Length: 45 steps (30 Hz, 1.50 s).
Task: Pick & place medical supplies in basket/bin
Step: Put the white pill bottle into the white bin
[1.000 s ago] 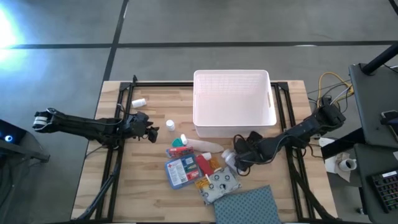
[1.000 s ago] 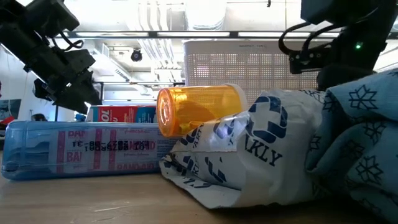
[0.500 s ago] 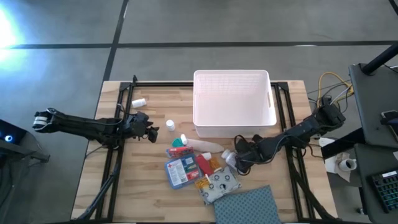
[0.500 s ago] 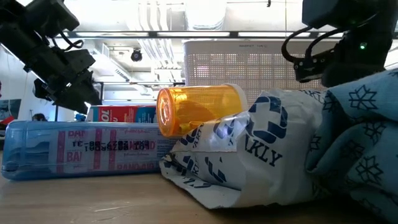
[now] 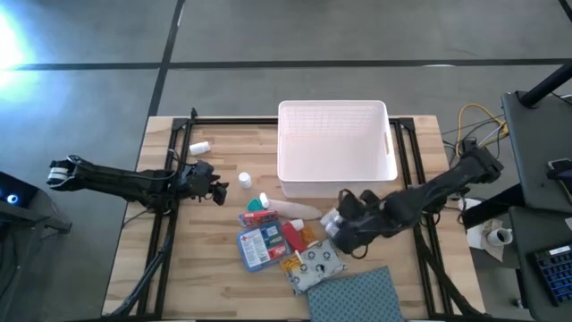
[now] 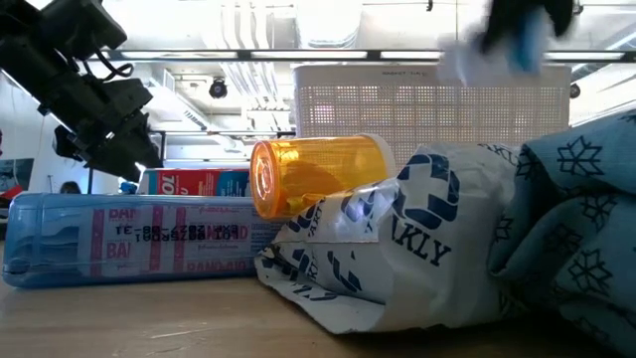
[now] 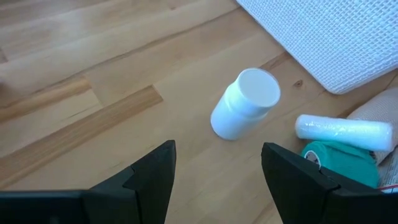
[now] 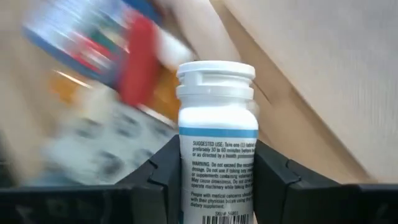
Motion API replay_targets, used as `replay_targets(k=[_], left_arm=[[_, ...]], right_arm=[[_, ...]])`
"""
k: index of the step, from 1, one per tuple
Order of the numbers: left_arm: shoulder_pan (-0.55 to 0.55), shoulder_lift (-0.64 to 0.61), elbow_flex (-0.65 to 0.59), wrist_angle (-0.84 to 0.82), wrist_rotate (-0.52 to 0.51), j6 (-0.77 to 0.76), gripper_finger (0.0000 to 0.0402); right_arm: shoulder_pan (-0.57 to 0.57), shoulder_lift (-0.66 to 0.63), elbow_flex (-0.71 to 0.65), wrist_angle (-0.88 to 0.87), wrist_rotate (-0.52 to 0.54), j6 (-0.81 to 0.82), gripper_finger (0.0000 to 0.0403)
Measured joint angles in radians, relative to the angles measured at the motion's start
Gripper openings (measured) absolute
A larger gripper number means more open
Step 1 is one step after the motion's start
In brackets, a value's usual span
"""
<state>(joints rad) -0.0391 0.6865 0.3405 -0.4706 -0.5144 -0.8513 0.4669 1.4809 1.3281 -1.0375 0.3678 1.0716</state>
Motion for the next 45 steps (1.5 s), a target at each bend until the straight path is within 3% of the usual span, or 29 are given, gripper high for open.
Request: replay_targets(k=[5,7,9,16,21,30,40,45], left_arm=[[0.0,0.0,0.0,0.054,0.063,0.005,0.0218],[0.0,0.0,0.0,0.073,0.069,0.006,0.0218],[0.0,0.0,0.0,0.086,0.069,0.007,0.0218],[0.0,0.0,0.0,0.088,0.104,0.007,0.0218],[0.0,0.0,0.0,0.09,0.185,0.001,0.0218],[0.0,0.0,0.0,0.094,0.184,0.0,0.0218],[0.001,0.001,0.0,0.163,0.14,0.051,0.0218],[0.001,0.001,0.0,0.217,0.14,0.243,0.0218]], right_arm=[[-0.077,-0.039,0.187,0.0,0.051,-0.159,0.0128],[-0.145,-0.047,0.23,-0.008,0.127,-0.213,0.0137],[-0.249,-0.049,0.258,-0.011,0.126,-0.288,0.014],[-0.627,-0.029,0.249,-0.05,0.06,-0.536,0.014],[-0.75,-0.004,0.24,-0.127,0.081,-0.585,0.02],[-0.743,0.006,0.237,-0.122,0.106,-0.62,0.0299],[-0.632,-0.013,0.254,-0.007,0.117,-0.747,0.0334],[-0.561,-0.026,0.279,0.004,0.256,-0.816,0.0341]])
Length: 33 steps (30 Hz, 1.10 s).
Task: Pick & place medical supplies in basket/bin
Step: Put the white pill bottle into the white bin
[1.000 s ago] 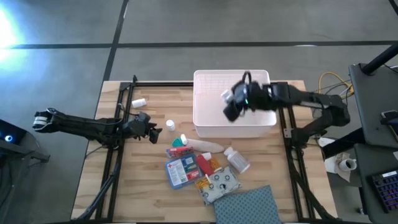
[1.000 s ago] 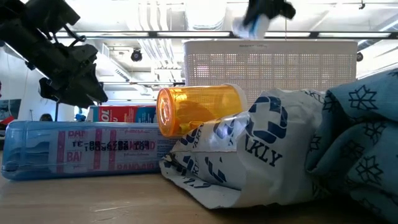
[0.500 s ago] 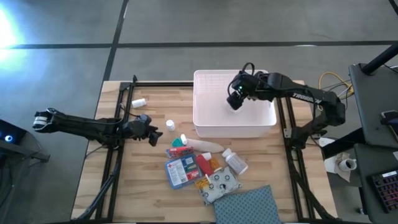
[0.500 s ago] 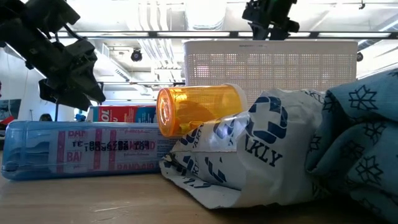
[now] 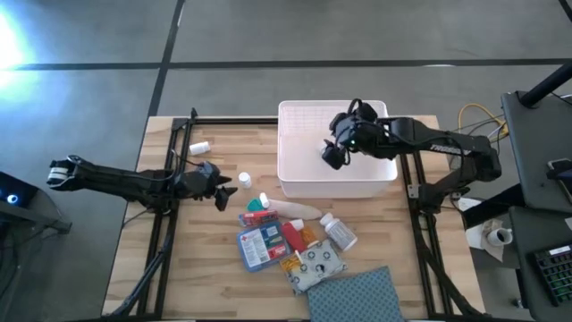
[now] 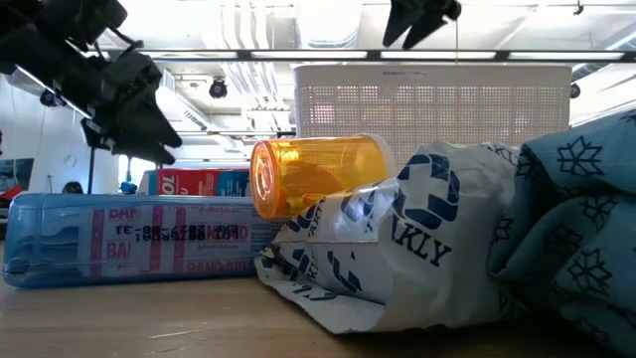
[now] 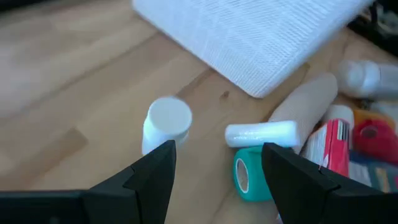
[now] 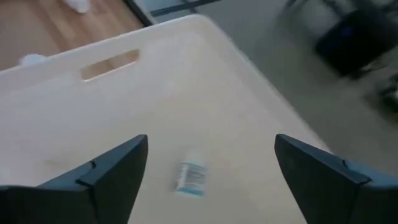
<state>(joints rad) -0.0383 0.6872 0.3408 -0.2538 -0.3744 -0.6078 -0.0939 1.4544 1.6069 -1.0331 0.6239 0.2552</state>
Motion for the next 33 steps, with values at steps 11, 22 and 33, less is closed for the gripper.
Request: replay_targets(k=[11,22,33], left_arm=[[0.007,0.202,0.005,-0.069,-0.025,0.168,0.0218],[0.046,0.478,0.083,-0.034,-0.202,0.161,0.0218],[0.058,0.517,0.135,-0.085,-0.146,0.207,0.0218]], right_arm=[[0.097,-0.026,0.006,-0.053,0.244,-0.029,0.0368],[0.098,-0.026,0.003,-0.071,0.245,-0.02,0.0371],[0.098,-0.026,0.003,-0.072,0.24,-0.02,0.0371]])
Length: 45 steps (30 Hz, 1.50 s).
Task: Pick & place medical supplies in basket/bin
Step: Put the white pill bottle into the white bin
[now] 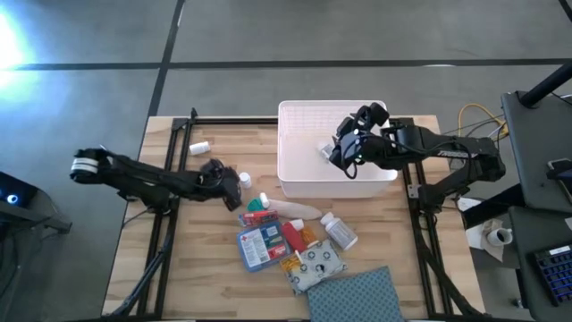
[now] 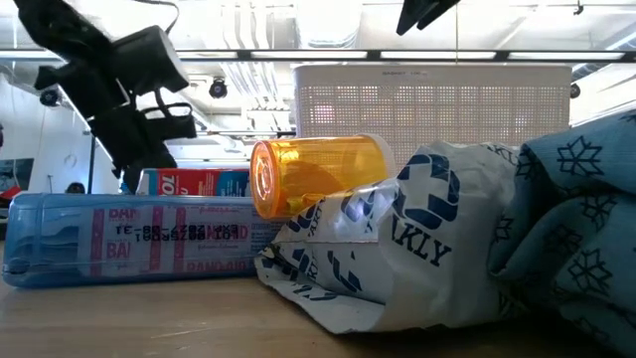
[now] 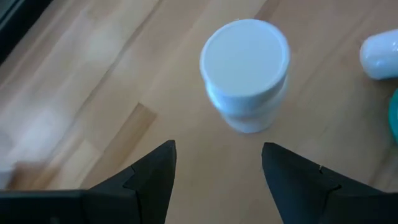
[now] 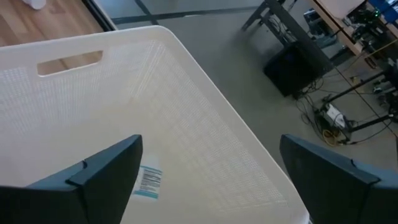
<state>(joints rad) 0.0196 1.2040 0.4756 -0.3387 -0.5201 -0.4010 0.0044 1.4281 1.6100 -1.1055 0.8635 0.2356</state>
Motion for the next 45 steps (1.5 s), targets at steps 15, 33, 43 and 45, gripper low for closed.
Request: replay_targets(k=[15,33,43,45], left_arm=[[0.001,-0.085,0.071,-0.167,0.037,-0.239,0.0218],[-0.065,-0.197,-0.025,-0.007,0.048,-0.279,0.0218],[-0.064,-0.427,-0.209,0.098,0.045,-0.132,0.0218],[-0.064,-0.454,-0.255,0.172,0.042,-0.085,0.0218]], right_arm=[[-0.005,0.0,-0.008,-0.022,0.001,0.06,0.0371],[-0.005,0.0,-0.008,-0.075,0.003,0.124,0.037],[-0.009,0.0,-0.008,-0.079,0.003,0.116,0.037],[-0.012,0.0,-0.008,-0.079,0.003,0.109,0.037]])
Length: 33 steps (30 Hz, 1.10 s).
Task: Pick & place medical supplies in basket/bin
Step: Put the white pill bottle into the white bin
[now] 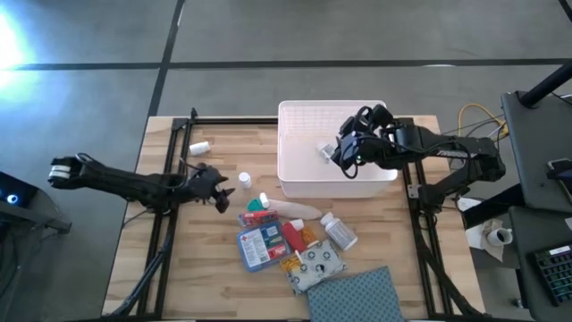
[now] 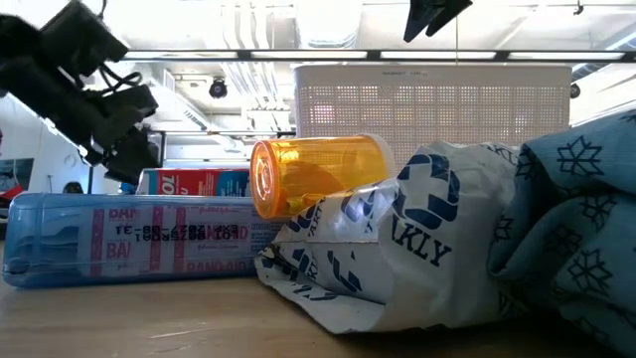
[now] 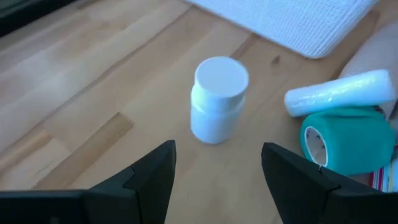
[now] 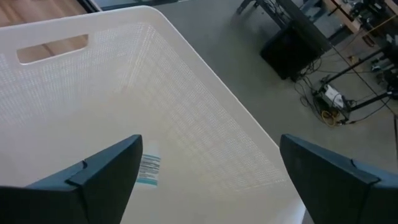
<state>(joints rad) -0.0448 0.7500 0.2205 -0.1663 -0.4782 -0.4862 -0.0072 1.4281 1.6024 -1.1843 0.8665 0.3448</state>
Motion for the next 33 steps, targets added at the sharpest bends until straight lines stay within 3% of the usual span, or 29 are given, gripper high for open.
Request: replay_targets(k=[5,9,16,27,33], left_arm=[[0.0,0.002,-0.154,0.298,0.001,0.142,0.0218],[0.0,0.027,-0.209,0.34,-0.006,0.156,0.0218],[0.015,0.072,-0.198,0.445,-0.047,0.229,0.0218],[0.109,0.301,-0.159,0.645,0.028,0.294,0.0218],[0.149,0.47,-0.086,0.654,0.121,0.309,0.0218]], right_arm=[[-0.013,0.0,0.0,0.001,0.0,0.001,0.037],[-0.017,0.0,0.0,0.01,-0.003,0.004,0.037],[-0.017,0.0,0.0,0.013,-0.005,0.004,0.037],[-0.017,0.0,0.0,0.016,-0.005,0.004,0.037],[-0.017,0.0,0.0,0.015,-0.006,0.049,0.037]])
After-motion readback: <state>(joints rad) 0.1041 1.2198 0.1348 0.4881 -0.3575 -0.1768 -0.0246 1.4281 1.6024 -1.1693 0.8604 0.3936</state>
